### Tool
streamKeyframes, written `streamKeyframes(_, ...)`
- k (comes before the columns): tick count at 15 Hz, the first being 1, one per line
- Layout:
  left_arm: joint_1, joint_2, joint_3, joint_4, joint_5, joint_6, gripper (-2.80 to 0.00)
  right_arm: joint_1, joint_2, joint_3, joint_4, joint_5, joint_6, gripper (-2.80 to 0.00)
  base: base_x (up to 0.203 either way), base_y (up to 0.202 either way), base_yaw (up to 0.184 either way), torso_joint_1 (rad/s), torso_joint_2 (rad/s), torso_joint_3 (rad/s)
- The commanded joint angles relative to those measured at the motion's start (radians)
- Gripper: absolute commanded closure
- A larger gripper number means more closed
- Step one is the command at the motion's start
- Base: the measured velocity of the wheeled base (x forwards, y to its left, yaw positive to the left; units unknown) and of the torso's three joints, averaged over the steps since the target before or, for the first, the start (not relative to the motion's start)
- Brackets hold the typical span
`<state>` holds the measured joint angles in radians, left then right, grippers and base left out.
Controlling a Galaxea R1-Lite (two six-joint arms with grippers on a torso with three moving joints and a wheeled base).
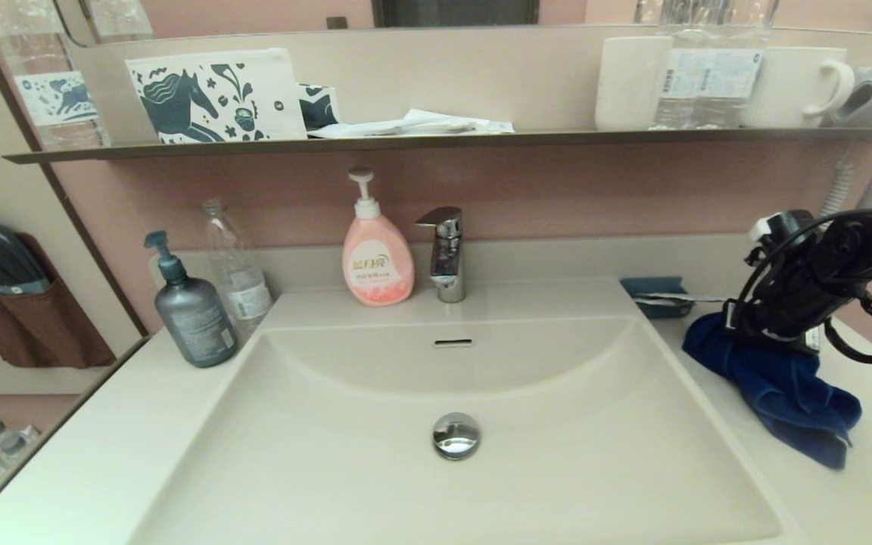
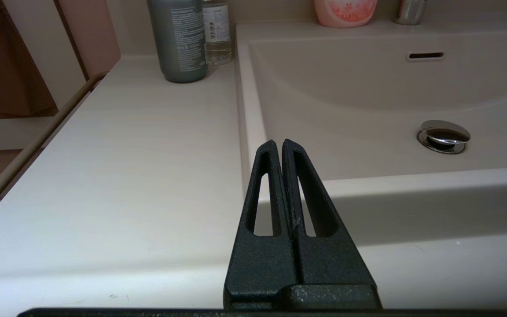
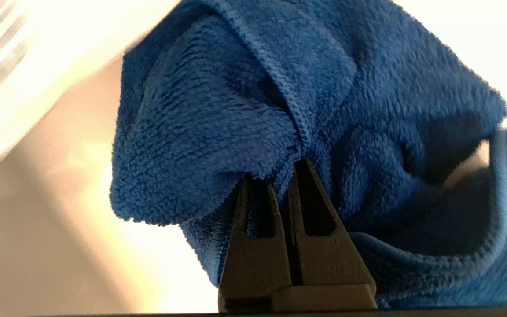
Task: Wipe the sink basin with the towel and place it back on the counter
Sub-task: Wipe the sink
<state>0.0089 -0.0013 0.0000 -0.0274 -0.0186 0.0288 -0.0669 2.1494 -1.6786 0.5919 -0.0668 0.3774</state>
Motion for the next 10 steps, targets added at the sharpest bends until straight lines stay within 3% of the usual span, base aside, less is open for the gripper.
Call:
streamKeyframes(1, 0.000, 0.001, 0.000, -0.002, 0.000, 0.000, 0.00, 0.035, -0.042, 0.028, -0.015, 0.005, 0.003, 0.00, 0.000, 0.000, 0.000, 0.000, 0.00, 0.000)
streamKeyframes(10, 0.000, 0.001, 0.000, 0.000, 0.000, 0.000, 0.00, -0.001, 0.061, 0.022, -0.292, -0.030, -0.023, 0.00, 0.000, 0.000, 0.000, 0.000, 0.00, 0.000)
